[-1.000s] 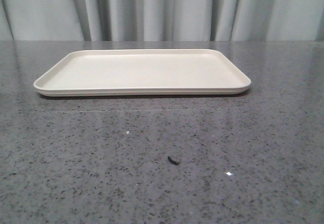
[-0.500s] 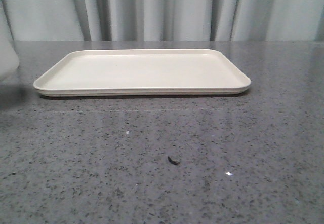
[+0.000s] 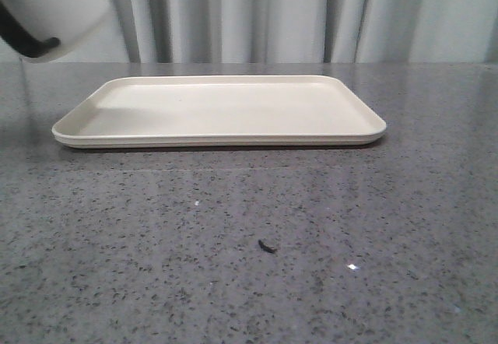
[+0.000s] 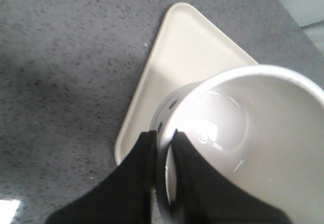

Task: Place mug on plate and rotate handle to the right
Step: 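Carry the mug over the cream tray and lower it onto the tray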

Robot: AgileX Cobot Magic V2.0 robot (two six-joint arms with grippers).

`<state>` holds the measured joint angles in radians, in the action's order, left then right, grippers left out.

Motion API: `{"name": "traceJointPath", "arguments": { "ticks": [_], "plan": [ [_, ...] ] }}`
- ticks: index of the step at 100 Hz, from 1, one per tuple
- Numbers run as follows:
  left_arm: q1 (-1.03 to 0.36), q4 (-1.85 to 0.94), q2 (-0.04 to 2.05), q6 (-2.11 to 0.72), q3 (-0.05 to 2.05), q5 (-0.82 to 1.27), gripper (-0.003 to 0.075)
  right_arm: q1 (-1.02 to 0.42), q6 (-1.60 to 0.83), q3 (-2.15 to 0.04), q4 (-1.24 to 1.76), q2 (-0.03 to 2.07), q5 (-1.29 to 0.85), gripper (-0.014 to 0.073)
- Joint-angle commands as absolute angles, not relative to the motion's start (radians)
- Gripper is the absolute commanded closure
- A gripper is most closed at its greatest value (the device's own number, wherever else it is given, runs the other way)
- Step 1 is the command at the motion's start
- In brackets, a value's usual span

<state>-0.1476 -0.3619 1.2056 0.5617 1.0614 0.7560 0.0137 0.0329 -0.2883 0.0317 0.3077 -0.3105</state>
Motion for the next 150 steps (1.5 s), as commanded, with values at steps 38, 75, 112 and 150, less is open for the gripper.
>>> {"name": "traceJointPath", "arguments": {
  "ticks": [38,75,112,150],
  "plan": [
    [-0.457,-0.183,1.452,0.773,1.321,0.634,0.0739,0.019,0.023,-0.324,0.031,0.325,-0.224,0.0663],
    [-0.497,-0.111,1.524,0.773,1.37,0.66,0.0739,0.019,0.023,-0.324,0.031,0.325,-0.224,0.0663],
    [-0.495,-0.061,1.537,0.792,1.37,0.692,0.0738,0.019,0.023,-0.324,0.031,0.325,-0.219,0.0663],
    [-0.495,-0.06,1.554,0.792,1.37,0.675,0.051,0.019,0.023,-0.324,0.031,0.325,-0.217,0.0663]
  ]
}}
